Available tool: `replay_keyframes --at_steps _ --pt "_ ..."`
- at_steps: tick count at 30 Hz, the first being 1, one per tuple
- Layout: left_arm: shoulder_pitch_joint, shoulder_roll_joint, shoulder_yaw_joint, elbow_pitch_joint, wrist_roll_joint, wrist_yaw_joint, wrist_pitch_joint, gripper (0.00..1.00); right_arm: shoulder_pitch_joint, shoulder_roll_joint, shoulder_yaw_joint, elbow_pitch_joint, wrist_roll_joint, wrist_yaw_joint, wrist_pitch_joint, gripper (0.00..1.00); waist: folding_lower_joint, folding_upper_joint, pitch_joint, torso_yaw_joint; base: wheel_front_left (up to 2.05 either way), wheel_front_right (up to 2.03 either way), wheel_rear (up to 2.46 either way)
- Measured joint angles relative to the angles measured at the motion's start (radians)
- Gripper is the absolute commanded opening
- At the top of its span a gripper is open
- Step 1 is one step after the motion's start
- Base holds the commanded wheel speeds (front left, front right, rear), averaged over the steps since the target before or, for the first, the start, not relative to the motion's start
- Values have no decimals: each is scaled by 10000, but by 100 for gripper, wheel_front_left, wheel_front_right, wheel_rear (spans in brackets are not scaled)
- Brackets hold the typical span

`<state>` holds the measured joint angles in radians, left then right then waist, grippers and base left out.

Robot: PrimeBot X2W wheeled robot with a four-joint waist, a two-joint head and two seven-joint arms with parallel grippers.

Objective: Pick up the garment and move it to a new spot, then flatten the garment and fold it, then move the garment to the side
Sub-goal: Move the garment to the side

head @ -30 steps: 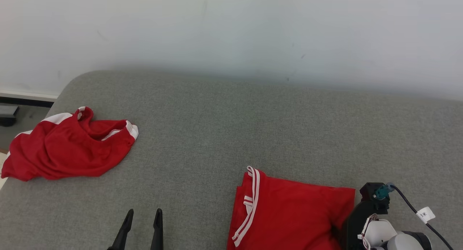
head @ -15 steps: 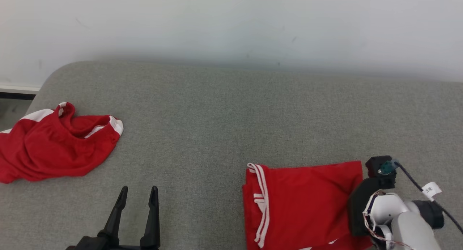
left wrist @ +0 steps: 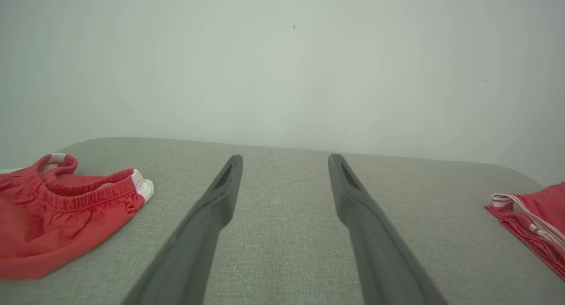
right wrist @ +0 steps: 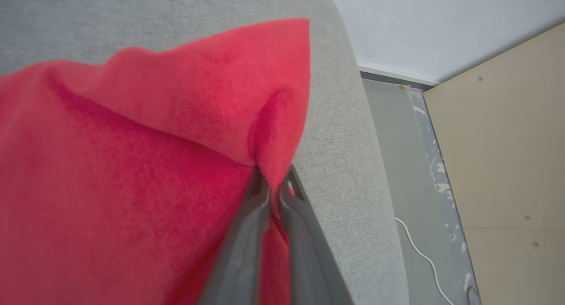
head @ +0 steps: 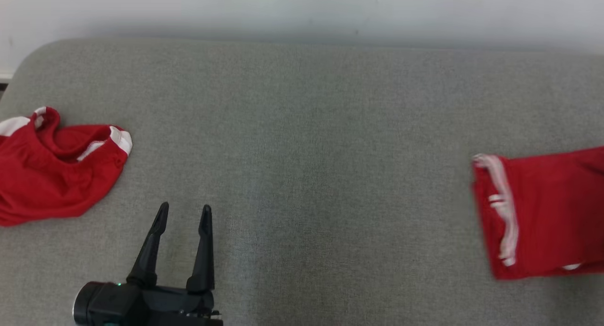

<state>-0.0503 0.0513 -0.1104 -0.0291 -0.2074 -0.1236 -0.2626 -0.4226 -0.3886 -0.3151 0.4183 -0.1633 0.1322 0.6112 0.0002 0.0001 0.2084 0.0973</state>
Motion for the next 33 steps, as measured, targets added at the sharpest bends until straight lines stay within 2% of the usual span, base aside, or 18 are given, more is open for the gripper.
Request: replay_keyframes --at_steps 9,17,18,19,20,27,30,33 --pt "-379 8 -403 -328 69 -13 0 100 -427 -1001 -1990 591 -1243 0 -894 0 0 1 858 337 0 0 0" --pt "-545 75 -832 -282 -94 -58 0 100 -417 -1252 -2685 917 -1597 0 -1542 0 0 1 1057 821 0 0 0" --pt "-543 94 -828 -282 -127 -58 0 100 -370 -1239 -2773 928 -1685 0 -1513 22 -1 1 1023 864 0 0 0" --pt "-539 111 -819 -282 -144 -58 0 100 -310 -1177 -2813 926 -1728 0 -1475 77 -2 1 973 896 0 0 0" --pt "-526 115 -807 -284 -146 -58 0 100 -259 -1064 -2863 918 -1730 0 -1429 100 -3 0 917 916 0 0 0" --pt "-293 134 -625 -249 -293 -58 0 100 132 -280 -2713 336 -2065 0 -1402 100 -3 0 368 873 0 0 0" --pt "-196 130 -435 -330 -428 -58 0 100 362 125 -2406 -198 -1927 0 -1710 100 -3 0 44 789 0 0 0" --pt "80 119 -301 -311 -667 -59 0 100 614 604 -2209 -723 -1306 -2 -2412 100 -4 -1 -330 680 0 0 0"
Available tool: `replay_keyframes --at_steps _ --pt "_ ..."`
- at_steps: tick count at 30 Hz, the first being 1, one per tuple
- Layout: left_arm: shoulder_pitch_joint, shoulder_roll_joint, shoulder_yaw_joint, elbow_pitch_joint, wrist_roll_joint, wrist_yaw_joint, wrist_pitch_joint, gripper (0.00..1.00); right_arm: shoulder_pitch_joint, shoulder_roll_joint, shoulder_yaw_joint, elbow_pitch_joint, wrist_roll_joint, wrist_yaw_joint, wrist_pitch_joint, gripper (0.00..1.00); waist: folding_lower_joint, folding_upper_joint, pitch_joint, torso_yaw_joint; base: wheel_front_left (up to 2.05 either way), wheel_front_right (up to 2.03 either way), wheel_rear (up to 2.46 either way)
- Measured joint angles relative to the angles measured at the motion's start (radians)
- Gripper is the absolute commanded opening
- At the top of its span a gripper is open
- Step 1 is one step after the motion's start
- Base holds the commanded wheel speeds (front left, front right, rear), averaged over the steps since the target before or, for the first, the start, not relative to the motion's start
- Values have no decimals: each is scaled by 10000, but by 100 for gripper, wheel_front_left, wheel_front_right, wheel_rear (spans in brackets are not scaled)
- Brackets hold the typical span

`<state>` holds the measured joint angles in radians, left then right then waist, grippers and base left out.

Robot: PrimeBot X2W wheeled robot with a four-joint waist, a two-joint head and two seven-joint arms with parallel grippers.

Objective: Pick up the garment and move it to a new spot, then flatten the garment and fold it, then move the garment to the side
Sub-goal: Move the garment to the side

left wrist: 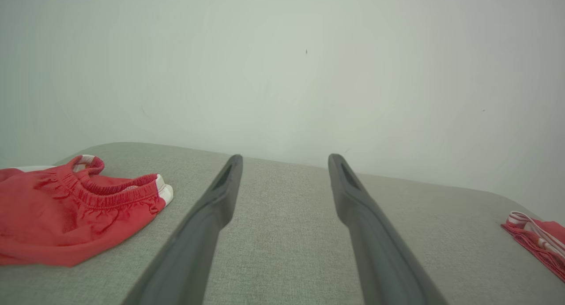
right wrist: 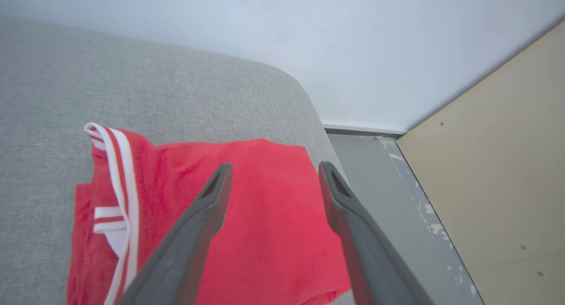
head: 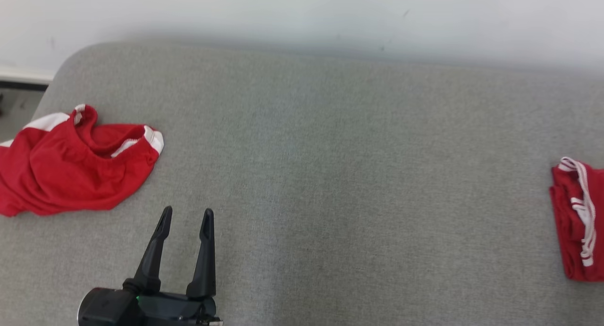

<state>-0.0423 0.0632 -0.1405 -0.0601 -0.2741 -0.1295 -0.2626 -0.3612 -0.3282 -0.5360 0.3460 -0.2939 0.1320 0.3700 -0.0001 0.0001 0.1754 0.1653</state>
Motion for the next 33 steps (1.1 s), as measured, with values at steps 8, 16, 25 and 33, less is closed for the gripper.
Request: replay_keyframes --at_steps 8,16,25,33 --pt "570 -23 487 341 -324 12 0 100 1172 1854 717 -1396 1749 0 -2157 100 0 -1 -1007 -369 0 0 0" --pt "1026 -90 1304 704 -696 288 0 100 2834 2698 2395 -2592 2861 -2 -3670 100 -2 -2 -1864 -793 0 0 0" --pt "1294 -117 1687 894 -458 357 0 100 3469 2767 4449 -1885 3396 -2 -4688 100 0 -2 -2129 -1297 0 0 0" --pt "1476 -61 1396 1220 207 67 0 100 3541 2782 5101 -1703 3304 -2 -4938 100 1 -2 -2201 -1386 0 0 0"
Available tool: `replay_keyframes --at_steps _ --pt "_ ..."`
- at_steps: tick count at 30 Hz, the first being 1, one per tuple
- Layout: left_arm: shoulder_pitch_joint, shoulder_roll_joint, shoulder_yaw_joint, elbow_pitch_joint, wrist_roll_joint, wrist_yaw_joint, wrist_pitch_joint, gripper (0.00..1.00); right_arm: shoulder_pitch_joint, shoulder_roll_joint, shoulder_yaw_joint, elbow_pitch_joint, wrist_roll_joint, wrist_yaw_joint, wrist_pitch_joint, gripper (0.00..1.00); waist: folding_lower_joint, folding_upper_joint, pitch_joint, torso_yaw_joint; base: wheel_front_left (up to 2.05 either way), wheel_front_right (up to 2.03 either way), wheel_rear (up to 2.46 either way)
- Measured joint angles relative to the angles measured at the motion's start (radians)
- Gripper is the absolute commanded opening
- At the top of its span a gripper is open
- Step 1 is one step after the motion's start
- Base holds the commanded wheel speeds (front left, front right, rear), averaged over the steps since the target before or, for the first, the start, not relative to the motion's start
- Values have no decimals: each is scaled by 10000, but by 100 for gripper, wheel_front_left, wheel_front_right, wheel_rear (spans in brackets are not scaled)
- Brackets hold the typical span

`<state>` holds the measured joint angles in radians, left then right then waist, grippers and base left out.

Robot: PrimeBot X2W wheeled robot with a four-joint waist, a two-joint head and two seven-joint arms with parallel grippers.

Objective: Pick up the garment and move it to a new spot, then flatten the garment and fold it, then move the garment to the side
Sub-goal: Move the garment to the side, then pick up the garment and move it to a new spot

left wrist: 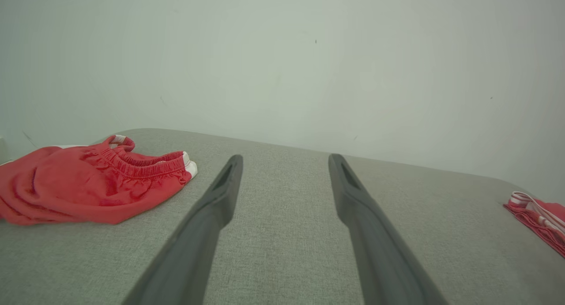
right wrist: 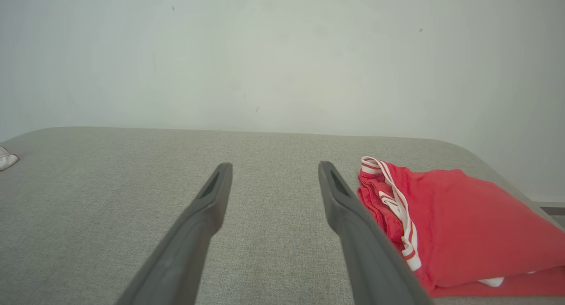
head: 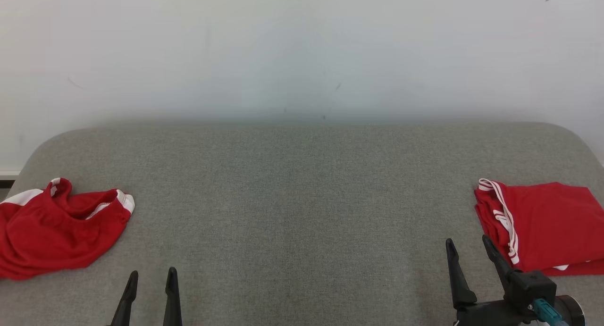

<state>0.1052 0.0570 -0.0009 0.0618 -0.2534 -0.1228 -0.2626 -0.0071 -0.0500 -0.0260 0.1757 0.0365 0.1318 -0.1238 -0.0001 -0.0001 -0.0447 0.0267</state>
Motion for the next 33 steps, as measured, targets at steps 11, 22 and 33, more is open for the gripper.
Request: replay_keyframes --at_steps 11,22,33 --pt "-21 0 -105 426 -8 -21 0 100 27 0 -6 35 58 0 102 100 1 1 80 10 0 0 0" --pt "-65 -12 -242 493 -4 -65 0 100 138 0 -8 52 42 0 167 100 1 2 112 366 0 0 0" --pt "83 65 -142 408 203 -65 2 100 309 -4 272 98 203 0 50 100 1 1 45 1862 0 0 0"
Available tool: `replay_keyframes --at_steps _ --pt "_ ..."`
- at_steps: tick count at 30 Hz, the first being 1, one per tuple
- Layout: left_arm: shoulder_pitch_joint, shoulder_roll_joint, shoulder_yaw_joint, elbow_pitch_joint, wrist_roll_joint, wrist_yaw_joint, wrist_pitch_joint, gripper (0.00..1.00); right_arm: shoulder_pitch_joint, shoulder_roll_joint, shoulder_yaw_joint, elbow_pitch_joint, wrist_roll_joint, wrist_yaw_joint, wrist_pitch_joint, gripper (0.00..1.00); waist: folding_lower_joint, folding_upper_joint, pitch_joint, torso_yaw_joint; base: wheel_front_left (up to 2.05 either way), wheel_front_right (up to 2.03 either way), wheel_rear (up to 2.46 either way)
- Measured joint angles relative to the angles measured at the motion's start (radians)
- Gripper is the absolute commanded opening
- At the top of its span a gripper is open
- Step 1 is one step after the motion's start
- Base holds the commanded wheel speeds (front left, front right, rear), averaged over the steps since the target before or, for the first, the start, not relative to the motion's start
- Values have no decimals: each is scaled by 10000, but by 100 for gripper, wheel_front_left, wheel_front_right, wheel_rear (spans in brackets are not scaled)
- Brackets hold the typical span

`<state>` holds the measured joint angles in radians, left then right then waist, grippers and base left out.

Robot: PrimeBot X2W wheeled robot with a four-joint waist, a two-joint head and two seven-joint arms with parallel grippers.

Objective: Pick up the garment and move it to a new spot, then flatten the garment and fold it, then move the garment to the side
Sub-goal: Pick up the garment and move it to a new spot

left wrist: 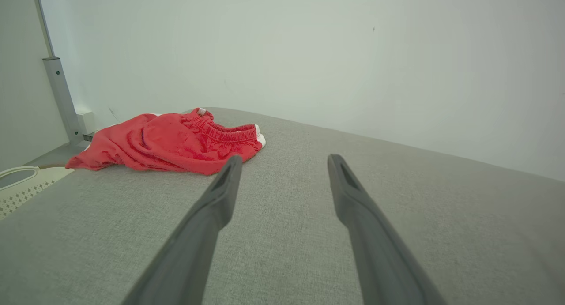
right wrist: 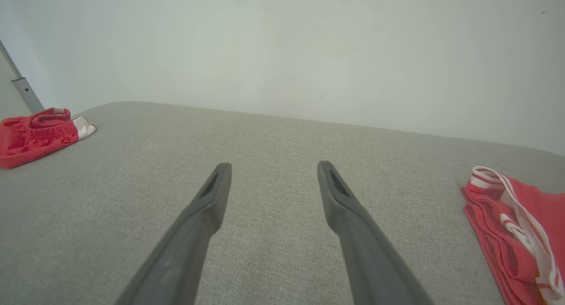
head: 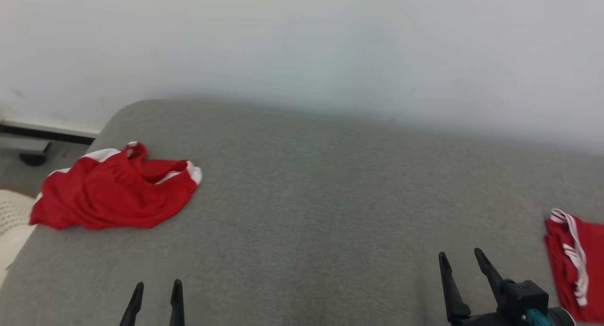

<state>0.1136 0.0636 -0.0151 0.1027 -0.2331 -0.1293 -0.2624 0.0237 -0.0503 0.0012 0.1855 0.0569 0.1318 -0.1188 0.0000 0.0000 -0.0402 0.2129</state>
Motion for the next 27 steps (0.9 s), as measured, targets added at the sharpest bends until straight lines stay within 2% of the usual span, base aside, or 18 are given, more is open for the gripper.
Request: replay_keyframes --at_steps 2,10,11,15,19,27 --pt "68 15 31 6 8 0 -2 100 11 2 23 31 52 0 -31 100 0 0 -7 179 0 0 0" --pt "303 113 253 -104 73 17 -2 100 25 4 290 221 190 0 -151 100 0 0 -73 1693 0 0 0" --pt "366 113 407 -215 71 58 -2 100 -38 -2 518 244 205 0 -132 100 0 0 -82 2049 0 0 0" --pt "605 75 667 -508 4 111 -2 100 -382 10 1032 297 199 0 -71 100 0 0 -29 2611 0 0 0" --pt "759 19 805 -779 -46 151 -2 100 -620 8 1308 410 130 0 -38 100 0 0 134 2920 0 0 0" --pt "840 -82 650 -832 -242 140 -2 100 -816 6 1528 554 115 0 -33 100 1 1 361 3053 0 0 0"
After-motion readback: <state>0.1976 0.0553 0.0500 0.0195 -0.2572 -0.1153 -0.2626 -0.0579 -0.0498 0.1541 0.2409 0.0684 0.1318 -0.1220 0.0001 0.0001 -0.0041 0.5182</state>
